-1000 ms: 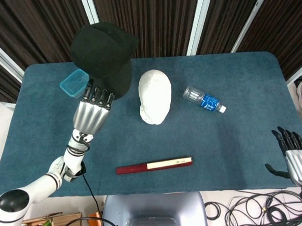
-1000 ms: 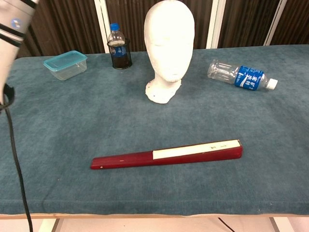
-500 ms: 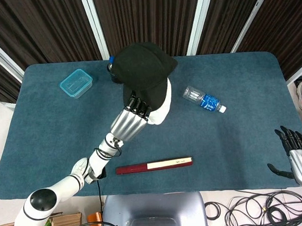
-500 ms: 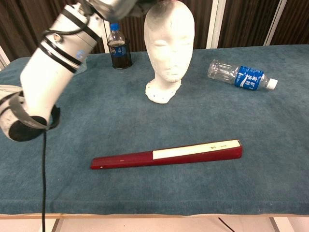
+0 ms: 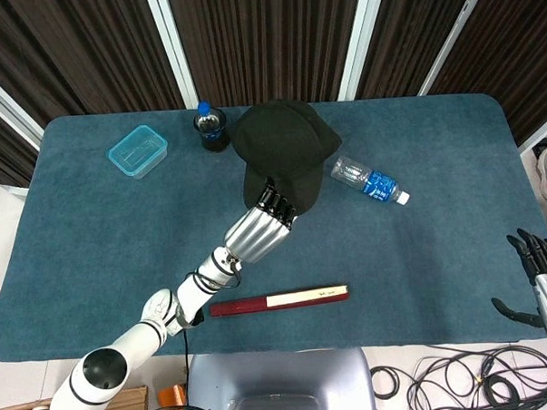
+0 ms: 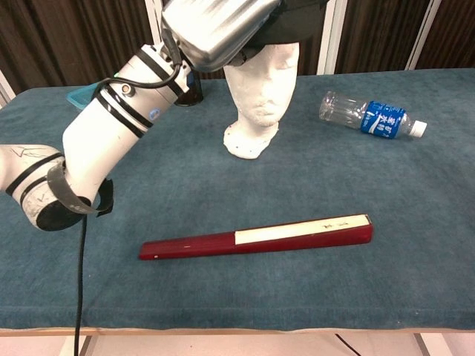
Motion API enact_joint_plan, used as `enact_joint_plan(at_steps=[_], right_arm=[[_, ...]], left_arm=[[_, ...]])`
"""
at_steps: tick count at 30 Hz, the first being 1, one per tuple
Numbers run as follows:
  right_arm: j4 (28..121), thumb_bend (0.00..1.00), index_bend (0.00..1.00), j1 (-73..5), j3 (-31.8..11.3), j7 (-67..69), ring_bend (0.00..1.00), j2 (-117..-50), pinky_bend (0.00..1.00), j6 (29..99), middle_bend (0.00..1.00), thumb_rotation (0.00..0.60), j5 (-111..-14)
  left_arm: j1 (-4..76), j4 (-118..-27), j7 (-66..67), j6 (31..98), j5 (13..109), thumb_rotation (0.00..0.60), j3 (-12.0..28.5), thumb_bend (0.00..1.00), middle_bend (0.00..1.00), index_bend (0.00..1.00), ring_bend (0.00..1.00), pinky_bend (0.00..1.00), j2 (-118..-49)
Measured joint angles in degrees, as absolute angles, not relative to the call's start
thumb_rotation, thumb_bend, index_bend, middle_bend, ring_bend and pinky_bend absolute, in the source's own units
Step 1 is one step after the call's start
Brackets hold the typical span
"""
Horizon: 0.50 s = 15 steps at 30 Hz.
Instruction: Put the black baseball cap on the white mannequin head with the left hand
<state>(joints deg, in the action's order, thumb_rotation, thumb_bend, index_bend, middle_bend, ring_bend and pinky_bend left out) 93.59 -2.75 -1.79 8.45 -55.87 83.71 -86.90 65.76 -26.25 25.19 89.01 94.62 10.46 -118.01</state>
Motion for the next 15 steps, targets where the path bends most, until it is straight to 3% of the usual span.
enact_joint_plan(at_steps=[3, 7, 15], right_arm=[[93.56, 0.12, 0.0, -2.73, -1.82, 8.51, 0.0, -55.9, 0.0, 83.74, 0.0, 0.6, -86.85], [93.66, 0.12, 0.0, -2.9, -1.74, 8.04, 0.0, -56.0, 0.0, 83.34, 0.0, 0.6, -86.92], [94.02, 0.12, 0.0, -3.17, -1.78, 6.86, 0.0, -56.32, 0.0, 82.68, 0.0, 0.6, -86.53]], left_arm=[[65.46, -25.71, 24.6, 89.39, 94.58, 0.6, 10.19, 0.47, 0.73, 0.68, 0.61, 0.4, -118.3], [64.33, -25.56, 23.16, 88.76, 93.94, 0.6, 9.88, 0.34, 0.49, 0.38, 0.46, 0.37, -118.17], [63.0, -29.35, 23.38, 89.15, 94.49, 0.6, 8.34, 0.27, 0.24, 0.19, 0.26, 0.32, -116.69]])
